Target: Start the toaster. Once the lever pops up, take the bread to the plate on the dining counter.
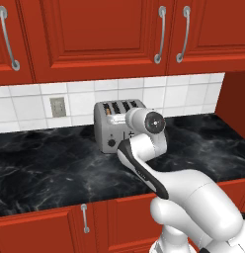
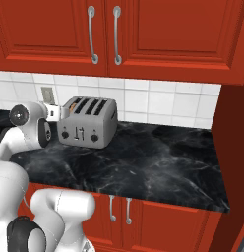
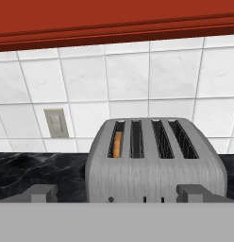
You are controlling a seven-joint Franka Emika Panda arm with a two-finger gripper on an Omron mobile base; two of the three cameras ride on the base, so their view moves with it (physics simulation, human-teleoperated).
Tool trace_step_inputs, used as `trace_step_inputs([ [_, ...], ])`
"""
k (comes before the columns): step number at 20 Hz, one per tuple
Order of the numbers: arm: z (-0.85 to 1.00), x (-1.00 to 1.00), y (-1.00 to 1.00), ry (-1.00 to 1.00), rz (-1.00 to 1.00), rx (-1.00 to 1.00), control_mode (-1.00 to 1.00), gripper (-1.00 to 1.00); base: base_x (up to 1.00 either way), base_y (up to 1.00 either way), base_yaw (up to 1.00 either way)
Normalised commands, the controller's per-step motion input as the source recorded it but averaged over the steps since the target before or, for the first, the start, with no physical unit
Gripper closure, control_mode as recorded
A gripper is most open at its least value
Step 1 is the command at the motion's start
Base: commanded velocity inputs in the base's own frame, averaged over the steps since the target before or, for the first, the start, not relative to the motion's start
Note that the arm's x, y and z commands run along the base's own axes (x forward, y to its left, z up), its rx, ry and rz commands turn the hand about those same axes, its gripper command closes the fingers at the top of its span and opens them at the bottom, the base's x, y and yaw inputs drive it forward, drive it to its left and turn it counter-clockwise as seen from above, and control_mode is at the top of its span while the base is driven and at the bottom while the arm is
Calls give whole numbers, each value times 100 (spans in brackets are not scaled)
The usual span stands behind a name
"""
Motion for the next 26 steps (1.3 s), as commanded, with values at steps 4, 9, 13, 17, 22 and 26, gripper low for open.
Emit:
trace_step_inputs([
  [4, 0, 0, 0, 0, 0, 0, -100, -100, 0, 0, 0],
  [9, 0, 0, 0, 0, 0, 0, -100, -100, 0, 0, 0],
  [13, 0, 0, 0, 0, 0, 0, -100, -100, 0, 0, 0],
  [17, 0, 0, 0, 0, 0, 0, -100, -100, 0, 0, 0],
  [22, 0, 0, 0, 0, 0, 0, -100, -100, 0, 0, 0],
  [26, 0, 0, 0, 0, 0, 0, -100, -100, 0, 0, 0],
])
